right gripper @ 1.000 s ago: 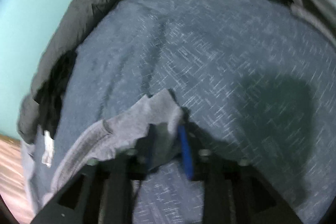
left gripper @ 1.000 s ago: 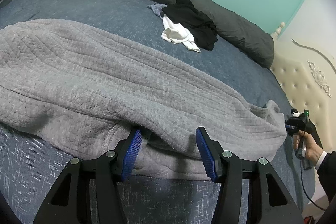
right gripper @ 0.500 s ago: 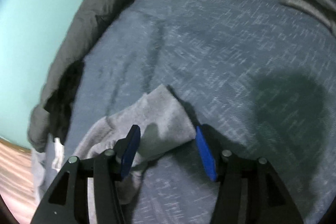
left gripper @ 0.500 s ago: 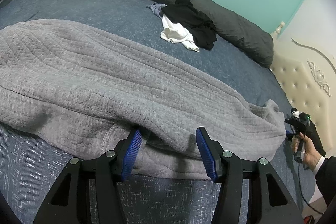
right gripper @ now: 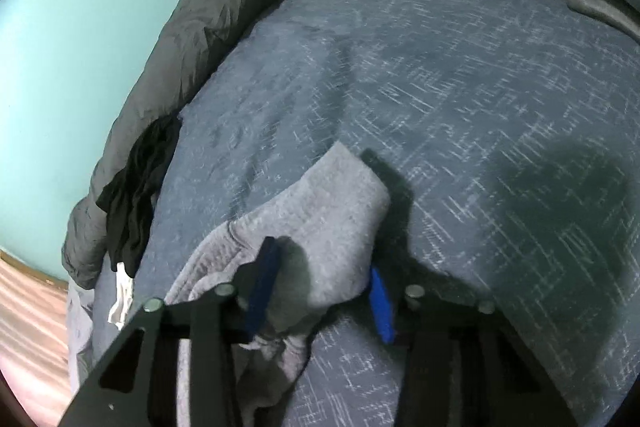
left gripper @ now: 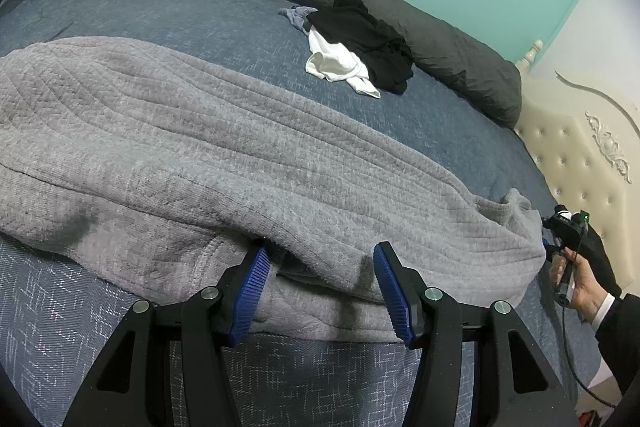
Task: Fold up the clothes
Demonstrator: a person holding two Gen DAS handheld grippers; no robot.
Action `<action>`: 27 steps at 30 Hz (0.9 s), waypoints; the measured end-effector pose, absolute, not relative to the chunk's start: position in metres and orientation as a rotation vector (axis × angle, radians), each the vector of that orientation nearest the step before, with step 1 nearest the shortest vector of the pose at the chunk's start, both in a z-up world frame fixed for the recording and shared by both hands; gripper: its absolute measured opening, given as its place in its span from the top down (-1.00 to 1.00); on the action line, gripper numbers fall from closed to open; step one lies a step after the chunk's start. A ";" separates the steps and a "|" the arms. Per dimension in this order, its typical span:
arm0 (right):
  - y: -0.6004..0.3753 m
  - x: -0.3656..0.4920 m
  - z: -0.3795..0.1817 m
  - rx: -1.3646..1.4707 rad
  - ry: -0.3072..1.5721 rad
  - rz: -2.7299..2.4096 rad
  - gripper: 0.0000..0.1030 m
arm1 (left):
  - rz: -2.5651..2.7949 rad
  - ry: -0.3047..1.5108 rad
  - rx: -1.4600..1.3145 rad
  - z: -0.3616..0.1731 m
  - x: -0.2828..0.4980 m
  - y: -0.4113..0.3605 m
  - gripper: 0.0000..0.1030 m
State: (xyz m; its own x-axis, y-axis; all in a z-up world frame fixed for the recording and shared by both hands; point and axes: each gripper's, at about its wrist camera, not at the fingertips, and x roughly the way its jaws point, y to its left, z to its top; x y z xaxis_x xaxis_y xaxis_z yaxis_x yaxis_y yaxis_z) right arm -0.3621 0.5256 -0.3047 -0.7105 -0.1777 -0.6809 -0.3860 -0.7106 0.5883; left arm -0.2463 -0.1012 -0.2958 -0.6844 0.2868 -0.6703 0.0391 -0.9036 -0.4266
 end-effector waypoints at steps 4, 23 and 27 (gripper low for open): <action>0.521 -0.363 -0.292 -1.119 1.060 2.583 0.71 | 2.691 -0.628 -1.179 -0.297 -0.247 -0.102 -0.13; 0.580 -0.288 -0.248 -1.101 0.862 2.508 0.75 | 2.687 -0.631 -1.177 -0.297 -0.247 -0.102 -0.13; 0.587 -0.292 -0.276 -1.146 0.900 2.464 0.60 | 2.684 -0.642 -1.183 -0.298 -0.246 -0.105 -0.13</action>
State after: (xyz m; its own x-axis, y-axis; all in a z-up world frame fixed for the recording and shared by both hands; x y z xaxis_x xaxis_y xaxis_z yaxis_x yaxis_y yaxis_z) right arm -0.2924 0.5874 -0.2760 -0.6467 -0.0099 -0.7627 -0.4840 -0.7675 0.4203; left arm -0.2464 -0.1055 -0.2977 -0.6815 0.2920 -0.6710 0.0435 -0.8991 -0.4355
